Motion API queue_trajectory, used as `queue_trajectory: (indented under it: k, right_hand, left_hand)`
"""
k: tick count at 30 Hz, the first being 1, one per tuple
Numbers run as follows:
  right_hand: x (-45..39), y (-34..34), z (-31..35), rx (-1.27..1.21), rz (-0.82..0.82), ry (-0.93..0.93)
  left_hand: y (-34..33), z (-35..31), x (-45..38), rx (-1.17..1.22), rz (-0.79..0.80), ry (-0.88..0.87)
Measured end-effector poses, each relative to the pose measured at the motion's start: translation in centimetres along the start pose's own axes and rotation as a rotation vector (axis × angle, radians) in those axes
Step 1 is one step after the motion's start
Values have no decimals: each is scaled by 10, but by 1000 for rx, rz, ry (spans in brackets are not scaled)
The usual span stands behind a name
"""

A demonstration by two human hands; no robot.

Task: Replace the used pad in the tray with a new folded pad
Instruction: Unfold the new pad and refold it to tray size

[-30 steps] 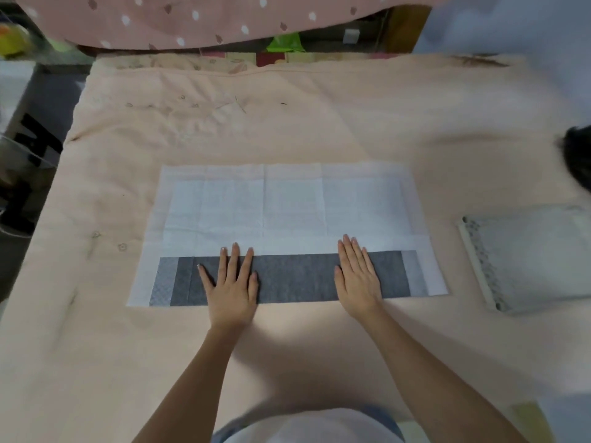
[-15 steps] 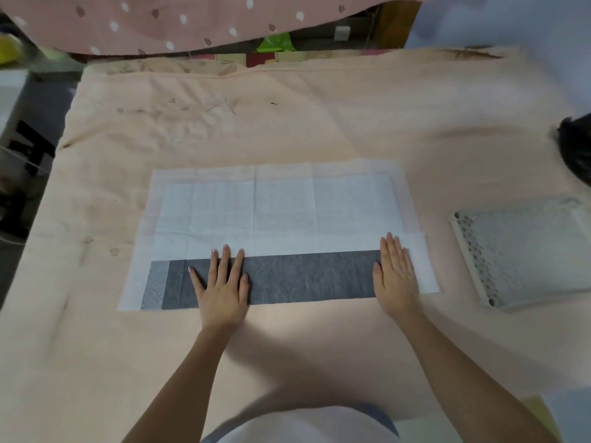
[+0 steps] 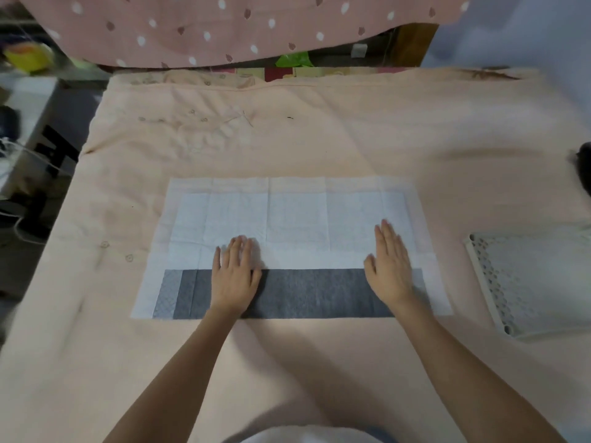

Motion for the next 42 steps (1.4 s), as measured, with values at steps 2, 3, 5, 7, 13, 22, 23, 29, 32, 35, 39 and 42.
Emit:
queue_trajectory:
  k: [2, 3, 5, 7, 13, 22, 23, 29, 32, 35, 39, 42]
  right_hand:
    - [-24, 0, 30, 9, 61, 37]
    - [-37, 0, 45, 26, 93, 62]
    - [-61, -2, 72, 55, 135, 123]
    - [-84, -3, 95, 72, 152, 162]
    - [-141, -11, 132, 272, 288, 200]
    - [-188, -6, 131, 449, 212, 197]
    - [-190, -7, 129, 448, 205, 211]
    - [-186, -5, 118, 343, 192, 242]
    - [-177, 0, 114, 300, 168, 285]
    - [-164, 9, 110, 268, 107, 300]
    - [-138, 24, 111, 181, -10, 345]
    - [-113, 35, 110, 127, -99, 463]
  left_hand:
    - [7, 7, -27, 19, 8, -26]
    - [12, 9, -40, 35, 3, -43]
    - [23, 15, -68, 22, 22, -75]
    - [30, 21, -95, -3, 57, -80]
    - [50, 32, -170, 23, 148, -150]
    - [61, 56, -224, -108, 295, -204]
    - [61, 57, -226, -125, 302, -206]
    - [63, 58, -225, -229, 288, -252]
    - [67, 56, -214, -261, 184, -291]
    - [74, 51, -198, -301, 50, -314]
    - [83, 41, -173, -302, -14, -245]
    - [89, 33, -149, -297, -36, -182]
Point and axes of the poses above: each hand's wrist, its own x-axis away from the middle knuckle, its own y-axis out of the back of the hand, z = x × y, the point moved 2 cm from there along -x, towards the middle knuckle, and after that the axes turned 11 degrees about -y, right-handed, at the moved point
